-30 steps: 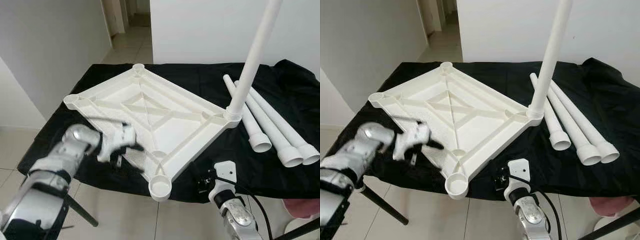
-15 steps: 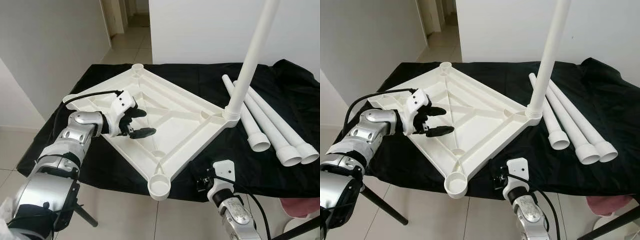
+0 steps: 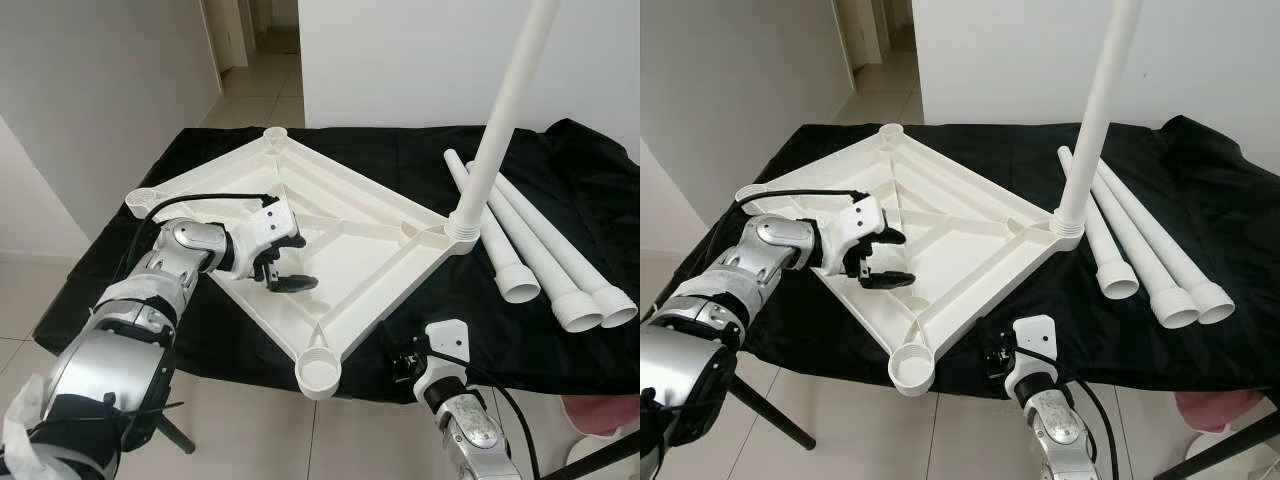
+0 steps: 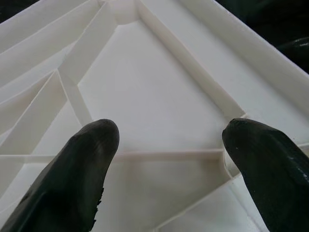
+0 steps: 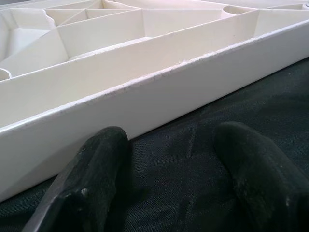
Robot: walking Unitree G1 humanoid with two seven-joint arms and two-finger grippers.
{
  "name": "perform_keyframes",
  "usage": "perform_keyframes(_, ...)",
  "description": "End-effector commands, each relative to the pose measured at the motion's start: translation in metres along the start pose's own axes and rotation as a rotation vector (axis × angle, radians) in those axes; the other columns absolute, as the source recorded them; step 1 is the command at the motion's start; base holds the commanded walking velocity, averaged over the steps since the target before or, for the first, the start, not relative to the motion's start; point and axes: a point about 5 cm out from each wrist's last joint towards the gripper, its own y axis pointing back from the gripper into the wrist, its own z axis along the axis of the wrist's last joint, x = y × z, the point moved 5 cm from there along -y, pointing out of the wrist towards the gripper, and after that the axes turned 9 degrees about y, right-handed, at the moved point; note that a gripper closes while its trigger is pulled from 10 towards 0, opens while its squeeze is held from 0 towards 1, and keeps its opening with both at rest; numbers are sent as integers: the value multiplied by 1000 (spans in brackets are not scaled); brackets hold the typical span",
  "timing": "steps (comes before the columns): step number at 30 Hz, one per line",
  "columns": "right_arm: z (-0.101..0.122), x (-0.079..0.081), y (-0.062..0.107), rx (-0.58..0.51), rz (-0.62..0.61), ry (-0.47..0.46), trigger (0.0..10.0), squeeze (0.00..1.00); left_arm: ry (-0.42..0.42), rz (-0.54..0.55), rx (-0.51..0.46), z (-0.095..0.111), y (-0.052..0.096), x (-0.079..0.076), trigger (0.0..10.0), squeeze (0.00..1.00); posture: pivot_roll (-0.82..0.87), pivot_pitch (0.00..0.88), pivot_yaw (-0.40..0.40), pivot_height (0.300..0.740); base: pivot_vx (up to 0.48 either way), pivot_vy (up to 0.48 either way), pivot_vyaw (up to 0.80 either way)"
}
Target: Building children table
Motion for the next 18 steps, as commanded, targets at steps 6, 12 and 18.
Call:
perform_keyframes(6, -11, 9, 0, 46, 13, -28, 10000, 0, 24, 722, -120, 11, 25, 67, 10000, 0, -23, 171, 96, 740, 0, 0, 0)
perform_keyframes(12, -11, 9, 0, 45, 11, -29, 10000, 0, 79, 731, -162, 15, 26, 70, 10000, 0, -23, 170, 95, 740, 0, 0, 0)
perform_keyframes(18, -11, 8, -2, 43, 4, -31, 10000, 0, 421, 749, -375, 20, 38, 80, 10000, 0, -25, 164, 95, 740, 0, 0, 0)
